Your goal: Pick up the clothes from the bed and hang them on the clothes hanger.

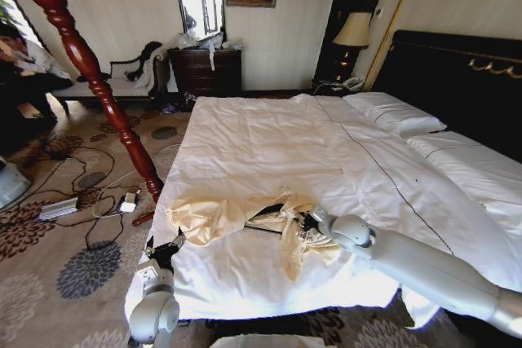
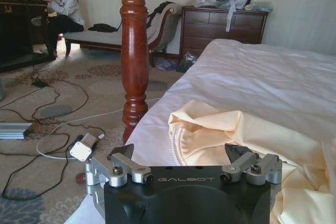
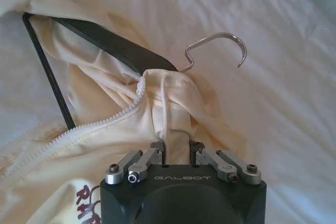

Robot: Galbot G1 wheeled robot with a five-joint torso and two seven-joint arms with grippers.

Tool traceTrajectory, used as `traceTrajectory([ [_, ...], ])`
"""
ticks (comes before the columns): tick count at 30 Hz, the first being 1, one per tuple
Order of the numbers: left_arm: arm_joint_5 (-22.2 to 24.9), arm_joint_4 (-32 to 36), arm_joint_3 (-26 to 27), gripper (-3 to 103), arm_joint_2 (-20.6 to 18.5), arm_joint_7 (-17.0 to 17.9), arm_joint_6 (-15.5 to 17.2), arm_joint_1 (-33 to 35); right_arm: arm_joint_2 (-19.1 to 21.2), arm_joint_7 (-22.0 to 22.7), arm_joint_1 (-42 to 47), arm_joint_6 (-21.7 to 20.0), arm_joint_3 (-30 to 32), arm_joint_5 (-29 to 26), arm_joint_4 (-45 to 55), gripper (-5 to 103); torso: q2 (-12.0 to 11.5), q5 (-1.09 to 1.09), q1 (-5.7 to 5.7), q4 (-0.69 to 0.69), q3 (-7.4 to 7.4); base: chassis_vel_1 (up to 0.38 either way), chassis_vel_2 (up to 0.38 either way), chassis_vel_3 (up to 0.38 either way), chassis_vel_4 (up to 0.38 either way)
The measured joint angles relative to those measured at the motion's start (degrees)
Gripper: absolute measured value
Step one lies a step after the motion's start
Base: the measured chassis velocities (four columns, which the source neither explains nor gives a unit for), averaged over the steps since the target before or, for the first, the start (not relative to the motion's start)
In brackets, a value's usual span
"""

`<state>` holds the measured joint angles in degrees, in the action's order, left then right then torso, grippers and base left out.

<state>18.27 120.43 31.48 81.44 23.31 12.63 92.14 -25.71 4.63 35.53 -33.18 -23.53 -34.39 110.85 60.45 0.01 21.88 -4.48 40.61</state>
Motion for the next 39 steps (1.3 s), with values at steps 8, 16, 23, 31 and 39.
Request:
traceTrajectory([
  [8, 1.25, -0.74, -1.79, 97, -1.3, 0.06, 0.38, -1.63, 11.96, -5.88, 13.19, 13.67, 14.65, 6.79, 8.58, 22, 0.0, -0.03, -0.02, -0.01, -0.01, 0.0, 0.0, 0.0, 0.0],
  [16, 3.5, 0.1, -2.43, 97, -4.37, 0.24, 1.24, -2.22, 14.83, -6.96, 13.33, 23.14, 21.45, 4.69, 9.11, 22, 0.0, -0.02, -0.01, 0.02, -0.01, 0.0, 0.0, 0.0, 0.0],
  [23, 6.37, 1.23, -1.87, 97, -7.86, 0.47, 1.82, -2.65, 15.37, -8.36, 15.45, 31.43, 24.44, 1.46, 8.45, 22, 0.01, -0.01, -0.01, 0.0, 0.0, 0.0, 0.0, 0.0, 0.0],
  [31, 7.77, 0.76, -2.74, 97, -9.57, 0.8, 2.28, -4.08, 15.45, -8.97, 20.09, 40.32, 28.85, -0.45, 8.41, 22, 0.0, -0.02, 0.0, 0.01, 0.0, 0.0, 0.0, 0.0, 0.0],
  [39, 27.29, 4.33, -2.49, 96, -14.85, -2.61, 2.4, -10.03, 15.63, -8.05, 17.69, 44.13, 31.9, 2.66, 8.78, 22, 0.0, -0.01, 0.0, 0.02, 0.0, 0.0, 0.0, 0.0, 0.0],
])
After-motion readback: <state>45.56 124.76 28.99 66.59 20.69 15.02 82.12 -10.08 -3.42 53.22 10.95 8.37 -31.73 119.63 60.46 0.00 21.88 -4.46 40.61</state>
